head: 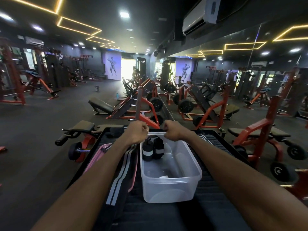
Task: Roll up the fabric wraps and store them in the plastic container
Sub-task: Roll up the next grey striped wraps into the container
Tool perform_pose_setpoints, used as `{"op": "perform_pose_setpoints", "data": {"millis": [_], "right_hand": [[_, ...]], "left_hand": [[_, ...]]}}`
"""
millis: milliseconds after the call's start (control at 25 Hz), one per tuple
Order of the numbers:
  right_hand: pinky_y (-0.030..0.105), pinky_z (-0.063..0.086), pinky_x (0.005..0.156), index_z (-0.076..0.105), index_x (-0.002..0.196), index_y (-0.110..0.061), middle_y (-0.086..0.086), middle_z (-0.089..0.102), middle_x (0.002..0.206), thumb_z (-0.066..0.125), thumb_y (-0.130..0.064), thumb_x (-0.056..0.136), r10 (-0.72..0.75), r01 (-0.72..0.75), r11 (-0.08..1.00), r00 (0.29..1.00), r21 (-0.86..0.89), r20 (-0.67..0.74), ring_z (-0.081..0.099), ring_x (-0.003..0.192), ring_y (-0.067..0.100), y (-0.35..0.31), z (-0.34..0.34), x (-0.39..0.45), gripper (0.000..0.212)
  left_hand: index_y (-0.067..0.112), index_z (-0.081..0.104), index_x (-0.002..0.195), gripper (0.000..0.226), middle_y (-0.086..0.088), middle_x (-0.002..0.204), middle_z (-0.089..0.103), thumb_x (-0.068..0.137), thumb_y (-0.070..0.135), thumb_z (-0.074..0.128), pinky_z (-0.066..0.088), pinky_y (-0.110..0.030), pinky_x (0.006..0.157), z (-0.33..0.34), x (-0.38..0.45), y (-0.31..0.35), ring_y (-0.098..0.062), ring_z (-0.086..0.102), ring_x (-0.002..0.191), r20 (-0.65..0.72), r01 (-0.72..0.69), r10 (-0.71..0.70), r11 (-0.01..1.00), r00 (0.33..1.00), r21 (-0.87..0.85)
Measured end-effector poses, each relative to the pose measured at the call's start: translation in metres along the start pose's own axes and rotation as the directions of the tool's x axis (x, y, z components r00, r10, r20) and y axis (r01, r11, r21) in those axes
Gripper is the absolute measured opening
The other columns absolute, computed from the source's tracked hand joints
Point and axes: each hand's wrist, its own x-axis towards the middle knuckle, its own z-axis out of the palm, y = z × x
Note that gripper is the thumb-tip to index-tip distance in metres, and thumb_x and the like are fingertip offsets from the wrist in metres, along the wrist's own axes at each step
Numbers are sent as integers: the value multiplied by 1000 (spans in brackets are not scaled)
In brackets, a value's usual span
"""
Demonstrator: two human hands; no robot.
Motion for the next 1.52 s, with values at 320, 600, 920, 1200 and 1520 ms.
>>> {"op": "perform_pose_setpoints", "data": {"millis": [320, 600, 920, 1200, 1520], "right_hand": [[15, 51, 48, 68, 89, 3, 3, 65, 75, 55, 1, 87, -240, 255, 951, 965, 175, -100, 64, 65, 18, -56, -6, -31, 13], [36, 59, 67, 69, 77, -7, 1, 67, 70, 57, 1, 83, -353, 378, 899, 924, 222, -145, 66, 66, 18, -94, 33, -41, 15], [37, 58, 71, 71, 74, -6, 6, 73, 75, 59, -1, 82, -329, 364, 894, 929, 262, -169, 70, 72, 18, -91, 46, -40, 15], [15, 53, 62, 72, 81, -1, 5, 71, 71, 62, -3, 87, -232, 292, 886, 952, 361, -201, 67, 64, 7, -87, 36, -43, 12], [37, 60, 67, 66, 91, 0, 16, 71, 82, 57, -17, 94, 77, -80, 801, 997, 593, 31, 67, 67, 24, -104, 31, -43, 20]], "left_hand": [[10, 75, 89, 18, -12, 101, 75, 89, 17, 59, 48, -29, 84, -14, -27, -23, -29, 68, 98, -109, 186, -180, 981, 978, 47], [4, 65, 100, 26, -17, 98, 68, 85, 23, 54, 51, -36, 81, 13, -70, -55, -33, 64, 91, 60, 353, -379, 901, 924, 253], [8, 50, 126, 44, -20, 133, 52, 85, 21, 60, 35, -51, 102, 42, -79, -56, -40, 44, 126, -34, 639, -640, 761, 768, 111], [-1, 71, 90, 29, -14, 86, 73, 70, 20, 71, 58, -38, 68, 16, -65, -61, -28, 71, 77, 66, 589, -618, 704, 783, -397], [12, 70, 74, 12, -7, 80, 73, 81, 20, 65, 53, -35, 76, -55, -86, -9, -22, 67, 74, -63, 406, -516, 738, 854, -538]]}}
